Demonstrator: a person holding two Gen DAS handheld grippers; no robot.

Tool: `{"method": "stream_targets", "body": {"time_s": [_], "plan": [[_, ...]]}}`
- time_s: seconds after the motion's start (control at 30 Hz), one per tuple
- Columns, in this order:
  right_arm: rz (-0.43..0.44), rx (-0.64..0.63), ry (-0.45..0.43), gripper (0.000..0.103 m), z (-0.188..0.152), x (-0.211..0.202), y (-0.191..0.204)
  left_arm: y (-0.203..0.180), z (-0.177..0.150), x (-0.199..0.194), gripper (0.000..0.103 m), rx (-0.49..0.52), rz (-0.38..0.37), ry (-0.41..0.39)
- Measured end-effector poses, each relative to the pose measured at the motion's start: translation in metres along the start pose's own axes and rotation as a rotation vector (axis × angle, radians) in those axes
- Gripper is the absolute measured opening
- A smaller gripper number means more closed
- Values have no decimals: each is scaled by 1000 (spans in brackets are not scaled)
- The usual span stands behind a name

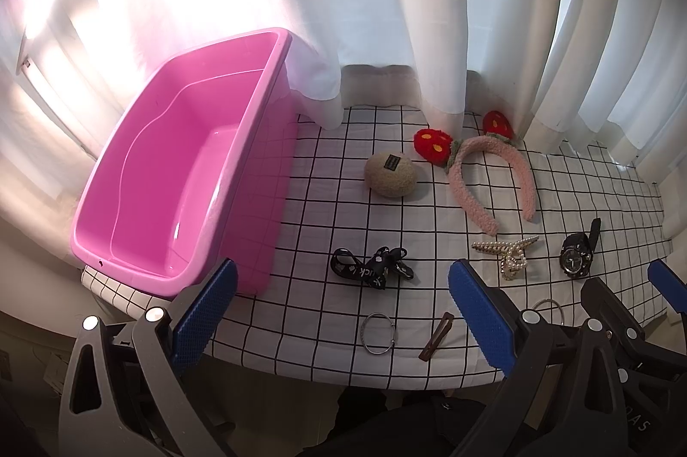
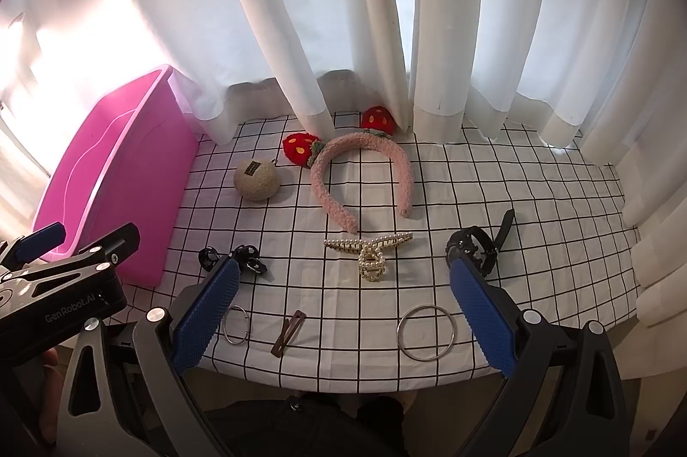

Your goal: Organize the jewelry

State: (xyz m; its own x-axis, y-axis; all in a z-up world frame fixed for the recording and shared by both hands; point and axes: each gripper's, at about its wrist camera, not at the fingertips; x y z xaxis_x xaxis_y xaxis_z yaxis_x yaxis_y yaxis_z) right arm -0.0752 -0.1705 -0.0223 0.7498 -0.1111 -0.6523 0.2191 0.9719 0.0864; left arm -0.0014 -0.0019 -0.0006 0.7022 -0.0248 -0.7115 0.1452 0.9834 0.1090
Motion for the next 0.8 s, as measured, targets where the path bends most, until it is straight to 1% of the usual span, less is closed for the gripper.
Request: {"method": "stream_targets", "body": {"time_s": [0.57,0.8], "plan": [[1,2,-5,94,0,-2,-1,-1,0,0,97,-1,0,0],[5,1,5,94,-5,-3,-2,1,-5,0,97,5,-6,5]]}}
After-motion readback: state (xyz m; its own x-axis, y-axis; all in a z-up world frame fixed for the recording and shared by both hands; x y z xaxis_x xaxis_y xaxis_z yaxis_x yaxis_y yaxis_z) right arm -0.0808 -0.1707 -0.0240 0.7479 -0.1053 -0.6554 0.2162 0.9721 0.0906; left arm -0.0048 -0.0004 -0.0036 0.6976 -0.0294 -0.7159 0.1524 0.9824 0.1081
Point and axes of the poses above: each gripper's, at about its wrist camera, not at the fingertips, and x roughly the way its jaws point, y to its left, z to its top, and after that the axes turned 14 degrees about -y, right-handed
